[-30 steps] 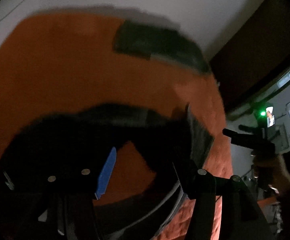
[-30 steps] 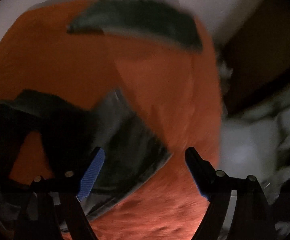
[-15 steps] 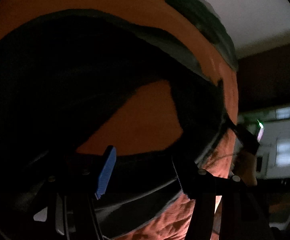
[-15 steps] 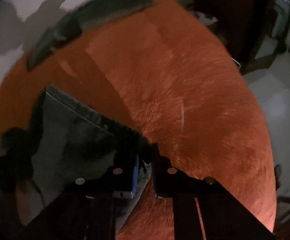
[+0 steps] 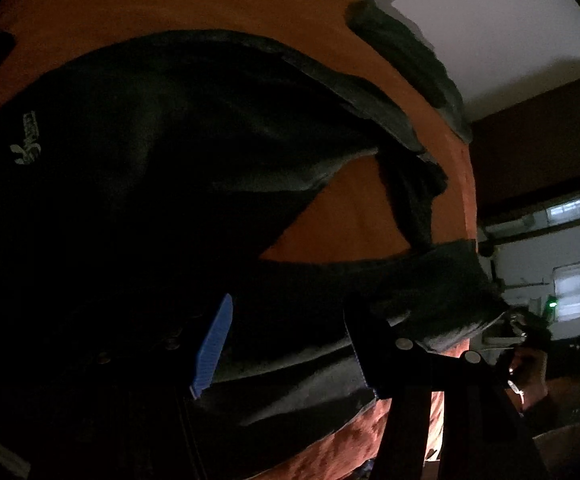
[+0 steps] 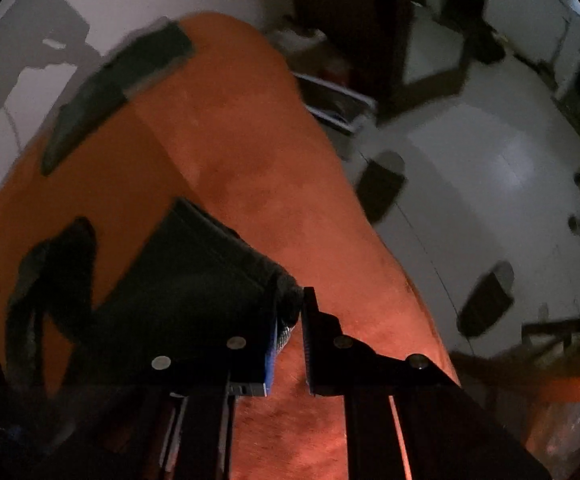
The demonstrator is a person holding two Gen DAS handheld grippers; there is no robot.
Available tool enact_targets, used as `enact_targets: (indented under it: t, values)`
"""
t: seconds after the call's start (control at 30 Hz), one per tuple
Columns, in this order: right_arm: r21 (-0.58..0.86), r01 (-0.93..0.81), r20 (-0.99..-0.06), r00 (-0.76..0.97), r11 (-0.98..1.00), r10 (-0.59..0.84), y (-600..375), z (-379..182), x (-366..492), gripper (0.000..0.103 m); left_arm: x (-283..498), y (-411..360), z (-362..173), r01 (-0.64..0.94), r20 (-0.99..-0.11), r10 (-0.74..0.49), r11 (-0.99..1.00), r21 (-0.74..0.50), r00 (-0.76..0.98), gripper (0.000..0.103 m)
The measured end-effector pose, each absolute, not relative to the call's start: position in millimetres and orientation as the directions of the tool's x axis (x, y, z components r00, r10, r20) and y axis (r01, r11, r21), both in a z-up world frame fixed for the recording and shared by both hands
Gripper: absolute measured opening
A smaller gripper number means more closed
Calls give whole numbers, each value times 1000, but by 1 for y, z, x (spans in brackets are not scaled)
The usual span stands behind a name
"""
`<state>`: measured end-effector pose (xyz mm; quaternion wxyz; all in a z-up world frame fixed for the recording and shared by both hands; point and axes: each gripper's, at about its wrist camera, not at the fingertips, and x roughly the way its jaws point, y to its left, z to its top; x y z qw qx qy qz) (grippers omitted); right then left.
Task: Fold clothes
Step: 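Lift the sweatpants with both grippers and bring the grippers together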
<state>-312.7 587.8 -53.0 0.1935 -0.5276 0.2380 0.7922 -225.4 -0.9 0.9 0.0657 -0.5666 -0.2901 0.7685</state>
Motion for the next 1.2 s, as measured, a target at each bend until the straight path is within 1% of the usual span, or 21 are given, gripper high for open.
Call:
enact_targets:
  t: [0.13, 0.23, 0.33, 0.4, 0.47, 0.53, 0.57, 0.67, 0.7, 0.77, 0.8, 0.83, 0.87, 0.9, 0.93, 0.97, 1.03, 1.07, 1.1, 1.2]
  values:
    - [207, -580, -916, -398, -788, 53, 593, -73, -291, 10, -213, -1, -7, 231, -829, 432, -819, -525, -354, 59]
    - [235, -563, -898, -439, -792, 45, 593, -76, -298, 10, -205, -5, -10, 244, -841, 417, -825, -509, -345, 59]
    - [266, -546, -878, -478, -795, 34, 594, -79, -304, 10, -201, -16, -3, 255, -841, 399, -826, -503, -366, 59]
    - [272, -511, -861, -508, -816, 31, 587, -57, -314, 10, -200, -21, 3, 255, -825, 413, -812, -526, -387, 59]
    - [273, -471, -843, -537, -839, 27, 579, -29, -324, 10, -199, -19, 7, 221, -800, 447, -800, -558, -400, 59]
    - [234, -457, -841, -539, -858, 57, 568, -11, -326, 10, -194, -12, 8, 171, -787, 484, -800, -575, -383, 59]
    - [225, -459, -841, -537, -859, 66, 564, -8, -326, 10, -191, -4, 2, 143, -783, 516, -796, -588, -348, 60]
    - [168, -484, -870, -482, -859, 101, 567, -36, -329, 10, -177, 26, -25, 94, -768, 612, -767, -635, -188, 60]
    - [133, -498, -888, -444, -857, 121, 568, -48, -330, 11, -171, 40, -34, 71, -768, 627, -767, -638, -132, 60]
    - [42, -563, -925, -334, -825, 181, 567, -72, -323, 11, -156, 69, -46, -17, -795, 605, -796, -605, -47, 60]
    - [20, -593, -930, -306, -805, 202, 563, -75, -316, 15, -148, 84, -49, -77, -819, 573, -818, -570, -24, 60]
    - [27, -587, -926, -321, -809, 201, 554, -71, -310, 18, -141, 100, -52, -145, -847, 532, -839, -525, -13, 60]
    - [42, -567, -917, -348, -823, 193, 542, -66, -304, 25, -133, 115, -55, -213, -872, 489, -853, -477, -6, 60]
    - [66, -530, -906, -387, -845, 172, 527, -58, -298, 50, -127, 128, -57, -278, -894, 448, -860, -428, -8, 60]
    - [87, -498, -895, -420, -863, 153, 515, -53, -294, 73, -124, 139, -56, -350, -911, 411, -858, -375, -33, 60]
    - [117, -461, -883, -453, -880, 120, 502, -49, -288, 77, -120, 152, -52, -435, -922, 380, -845, -312, -75, 60]
    - [190, -349, -862, -507, -918, 14, 472, -46, -280, 78, -112, 177, -45, -576, -930, 335, -795, -192, -152, 60]
    - [213, -264, -859, -509, -941, -52, 452, -49, -277, 78, -108, 187, -45, -624, -927, 336, -764, -164, -168, 60]
    - [199, -178, -859, -505, -964, -83, 432, -52, -275, 78, -106, 196, -46, -661, -926, 334, -737, -140, -176, 60]
    - [9, 129, -858, -508, -992, -74, 365, -61, -258, 78, -105, 217, -57, -729, -935, 298, -681, -68, -191, 60]
